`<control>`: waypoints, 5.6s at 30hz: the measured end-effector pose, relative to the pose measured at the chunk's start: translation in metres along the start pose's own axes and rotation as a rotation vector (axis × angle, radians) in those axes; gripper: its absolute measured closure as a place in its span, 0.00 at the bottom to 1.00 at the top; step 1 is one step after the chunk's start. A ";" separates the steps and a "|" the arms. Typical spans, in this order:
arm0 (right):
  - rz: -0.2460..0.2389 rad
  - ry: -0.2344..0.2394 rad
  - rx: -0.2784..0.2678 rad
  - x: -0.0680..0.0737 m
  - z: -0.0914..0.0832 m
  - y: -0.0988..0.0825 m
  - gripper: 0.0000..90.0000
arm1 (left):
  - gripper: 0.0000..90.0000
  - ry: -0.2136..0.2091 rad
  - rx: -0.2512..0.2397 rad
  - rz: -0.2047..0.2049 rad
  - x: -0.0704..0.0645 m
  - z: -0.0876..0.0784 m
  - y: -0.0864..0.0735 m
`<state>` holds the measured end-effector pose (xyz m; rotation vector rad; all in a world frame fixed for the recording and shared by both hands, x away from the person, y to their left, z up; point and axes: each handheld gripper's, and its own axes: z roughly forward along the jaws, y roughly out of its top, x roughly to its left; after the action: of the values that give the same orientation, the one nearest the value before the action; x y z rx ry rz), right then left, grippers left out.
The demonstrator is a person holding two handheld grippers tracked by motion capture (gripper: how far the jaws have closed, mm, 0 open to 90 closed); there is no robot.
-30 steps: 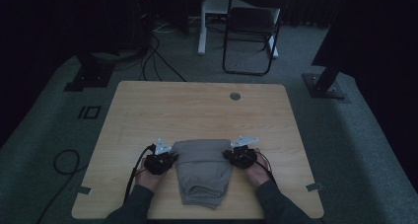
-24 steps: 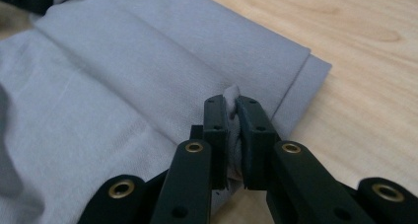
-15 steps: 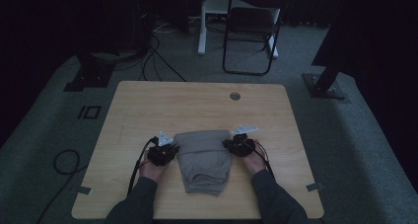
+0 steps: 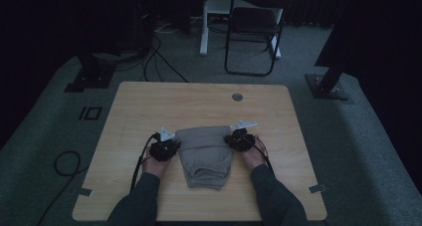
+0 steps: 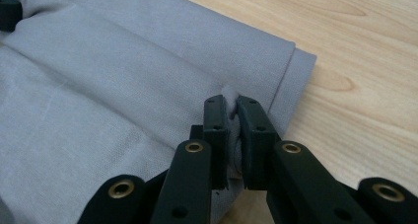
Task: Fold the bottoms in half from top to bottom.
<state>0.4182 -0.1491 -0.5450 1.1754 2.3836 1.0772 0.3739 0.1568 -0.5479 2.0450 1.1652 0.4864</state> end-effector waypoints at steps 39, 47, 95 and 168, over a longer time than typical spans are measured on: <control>0.055 -0.062 0.023 -0.017 0.025 0.030 0.94 | 0.94 0.067 0.030 -0.055 0.025 0.033 0.036; 0.075 -0.077 0.025 -0.021 0.030 0.036 0.94 | 0.94 0.088 0.031 -0.073 0.029 0.041 0.044; 0.001 -0.084 -0.143 -0.019 -0.012 0.056 0.94 | 0.95 0.091 -0.132 -0.053 0.029 -0.008 0.070; -0.049 0.097 -0.143 0.043 -0.062 -0.021 0.63 | 0.67 -0.145 -0.105 0.040 -0.024 -0.054 0.004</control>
<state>0.3467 -0.1557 -0.5148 1.0332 2.3485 1.2917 0.3301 0.1570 -0.5078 1.9815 0.9945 0.4030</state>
